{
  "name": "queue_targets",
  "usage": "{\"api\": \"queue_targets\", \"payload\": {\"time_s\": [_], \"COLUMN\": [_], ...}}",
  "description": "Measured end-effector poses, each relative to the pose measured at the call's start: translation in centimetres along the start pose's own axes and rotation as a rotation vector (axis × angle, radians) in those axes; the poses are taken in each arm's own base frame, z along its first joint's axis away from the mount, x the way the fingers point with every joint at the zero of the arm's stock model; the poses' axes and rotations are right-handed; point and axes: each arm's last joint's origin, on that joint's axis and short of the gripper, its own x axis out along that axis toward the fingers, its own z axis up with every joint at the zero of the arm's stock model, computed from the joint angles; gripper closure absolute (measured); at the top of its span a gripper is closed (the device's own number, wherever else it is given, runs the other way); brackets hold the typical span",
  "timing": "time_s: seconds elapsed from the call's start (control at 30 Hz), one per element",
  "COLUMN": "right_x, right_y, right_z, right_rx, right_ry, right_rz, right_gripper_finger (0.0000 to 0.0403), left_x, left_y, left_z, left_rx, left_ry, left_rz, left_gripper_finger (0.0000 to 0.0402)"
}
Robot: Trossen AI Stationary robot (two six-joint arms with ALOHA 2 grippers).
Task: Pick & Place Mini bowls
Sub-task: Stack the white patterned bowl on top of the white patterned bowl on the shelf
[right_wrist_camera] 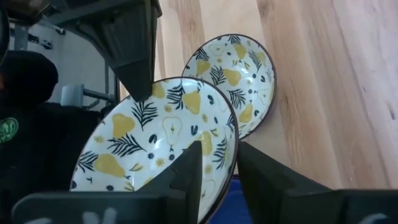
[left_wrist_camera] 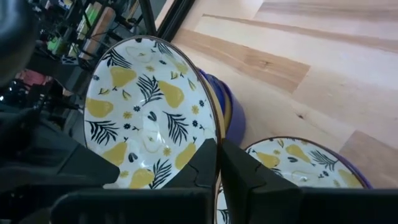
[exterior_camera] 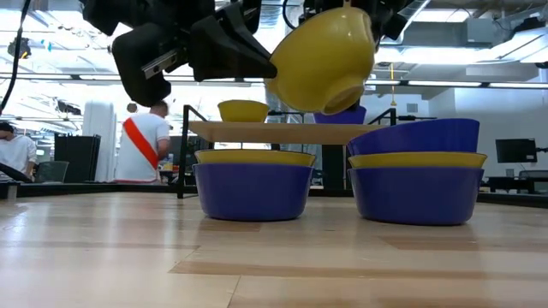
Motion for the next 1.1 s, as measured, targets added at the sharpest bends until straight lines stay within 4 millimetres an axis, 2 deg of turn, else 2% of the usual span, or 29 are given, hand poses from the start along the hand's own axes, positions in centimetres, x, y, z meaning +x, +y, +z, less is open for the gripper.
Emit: {"api": "queue_targets", "payload": {"time_s": [0.23, 0.57, 0.67, 0.93, 1.1], "right_x": [-0.7, -3.9, -5.1, -9.6, -12.1], "right_y": [-0.5, 0.3, 0.9, 3.2, 5.3], "right_z": [0.5, 3.3, 3.6, 2.2, 0.5], "right_rx": [-0.033, -0.115, -0.143, -0.19, -0.237], "right_ry": [-0.024, -0.121, -0.154, -0.284, -0.398], "right_rz": [-0.017, -0.027, -0.058, -0.311, -0.397], "right_gripper_finger": [0.0305, 0.0305, 0.0305, 0.0305, 0.0305], "left_x": [-0.1, -0.4, -0.5, -0.9, -2.5], "left_y": [-0.6, -1.7, -1.7, -1.2, 0.1], "left_z": [0.3, 0.6, 0.5, 0.5, 0.8], "left_rx": [-0.027, -0.014, -0.033, -0.032, -0.041], "left_ry": [0.055, 0.185, 0.207, 0.258, 0.297], "left_rz": [0.004, 0.028, 0.044, 0.097, 0.184], "left_gripper_finger": [0.0392, 0.0392, 0.0392, 0.0392, 0.0392]}}
